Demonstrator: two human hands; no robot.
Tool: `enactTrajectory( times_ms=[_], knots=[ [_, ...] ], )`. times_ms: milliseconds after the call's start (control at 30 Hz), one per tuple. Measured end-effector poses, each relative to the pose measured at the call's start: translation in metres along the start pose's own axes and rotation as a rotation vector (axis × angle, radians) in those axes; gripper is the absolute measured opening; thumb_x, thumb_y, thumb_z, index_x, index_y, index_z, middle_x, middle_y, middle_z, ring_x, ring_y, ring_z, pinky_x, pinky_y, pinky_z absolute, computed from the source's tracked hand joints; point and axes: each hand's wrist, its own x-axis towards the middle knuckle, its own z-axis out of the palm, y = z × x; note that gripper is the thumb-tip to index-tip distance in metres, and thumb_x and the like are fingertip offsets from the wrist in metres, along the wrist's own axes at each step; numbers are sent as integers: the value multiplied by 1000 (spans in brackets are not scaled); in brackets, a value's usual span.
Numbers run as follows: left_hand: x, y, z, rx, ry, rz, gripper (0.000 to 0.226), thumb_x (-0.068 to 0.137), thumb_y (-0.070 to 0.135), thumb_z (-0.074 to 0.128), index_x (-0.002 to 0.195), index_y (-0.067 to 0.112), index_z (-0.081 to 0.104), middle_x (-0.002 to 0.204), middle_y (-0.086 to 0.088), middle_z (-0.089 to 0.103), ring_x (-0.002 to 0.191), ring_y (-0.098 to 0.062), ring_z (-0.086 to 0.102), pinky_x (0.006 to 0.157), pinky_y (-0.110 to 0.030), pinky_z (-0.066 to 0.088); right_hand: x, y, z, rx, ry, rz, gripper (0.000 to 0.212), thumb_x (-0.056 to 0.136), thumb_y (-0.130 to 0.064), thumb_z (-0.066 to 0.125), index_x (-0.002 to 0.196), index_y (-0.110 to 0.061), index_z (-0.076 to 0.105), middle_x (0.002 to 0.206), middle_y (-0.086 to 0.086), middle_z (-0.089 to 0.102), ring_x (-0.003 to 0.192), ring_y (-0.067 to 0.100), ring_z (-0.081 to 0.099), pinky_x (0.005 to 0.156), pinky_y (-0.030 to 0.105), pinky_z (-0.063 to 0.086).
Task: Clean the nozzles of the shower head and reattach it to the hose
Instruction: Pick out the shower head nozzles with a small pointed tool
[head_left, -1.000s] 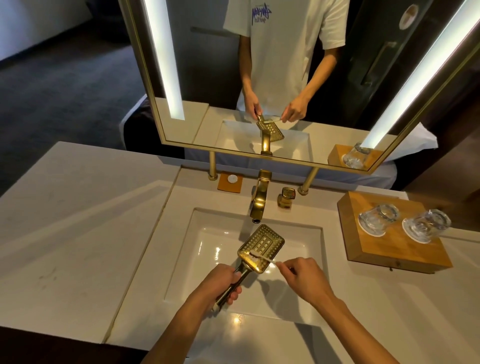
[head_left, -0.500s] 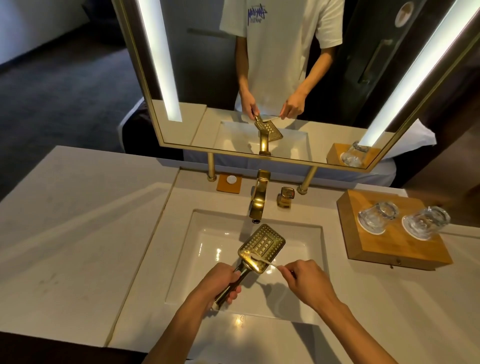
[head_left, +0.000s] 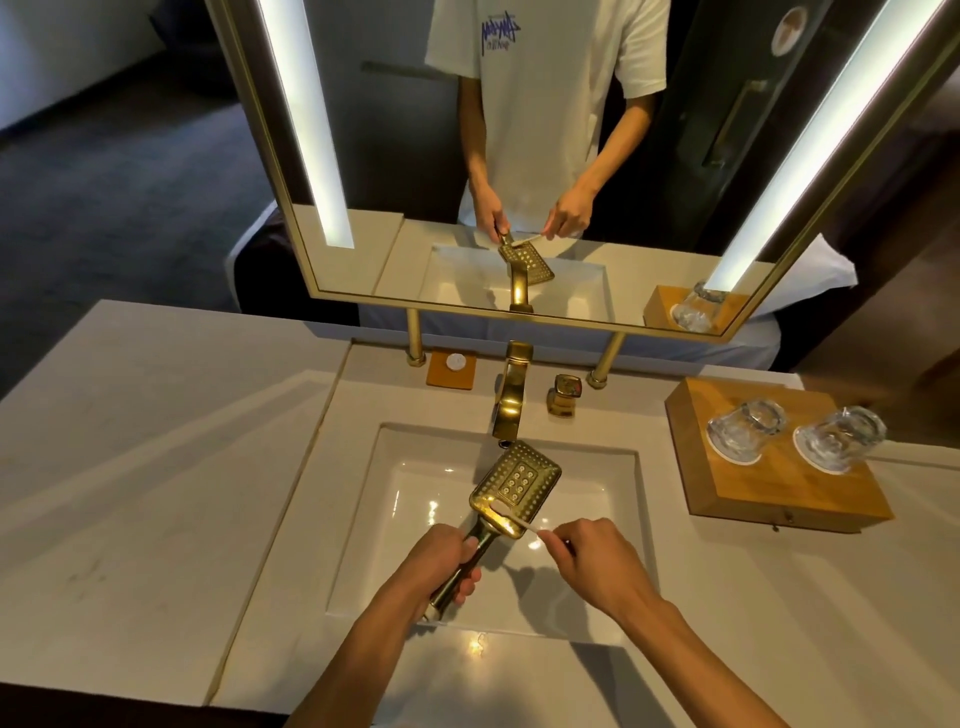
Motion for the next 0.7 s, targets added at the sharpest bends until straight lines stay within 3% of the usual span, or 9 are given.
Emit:
enactTrajectory(
  times_ms=[67,233,367,533,700],
  knots=[
    [-1,1,-3,-7,-8,10,22,100,12,43,96,-1,60,67,-11,63,49,-18,54,48,-28,45,-3,4,1,-6,3,-1,51,99,-50,43,52,-33,38,50,-13,40,47,9,42,46,18,24],
    [-2,2,5,-27,-27,25,21,101,14,43,97,0,59,68,-11,62,49,-17,53,48,-28,44,4,6,-13,-26,47,38,47,99,-49,43,57,-28,47,53,-10,45,50,12,45,49,25,32],
    [-2,5,-1,-18,-35,54,21,102,13,42,97,0,57,69,-13,60,49,-19,52,48,-29,43,-3,-1,-4,26,8,-5,48,100,-49,41,55,-31,42,53,-12,44,48,9,43,47,20,29],
    [-4,8,9,28,-43,47,21,102,15,43,97,1,58,71,-13,61,50,-19,52,50,-30,43,-2,14,-20,-88,52,67,45,99,-51,41,63,-27,51,58,-8,51,52,11,46,48,25,33],
    [-5,19,3,28,-31,73,21,102,13,42,93,2,58,69,-14,61,49,-19,52,48,-29,43,-5,8,-4,53,36,6,47,99,-51,42,60,-27,53,53,-10,48,50,12,48,47,21,31]
  ],
)
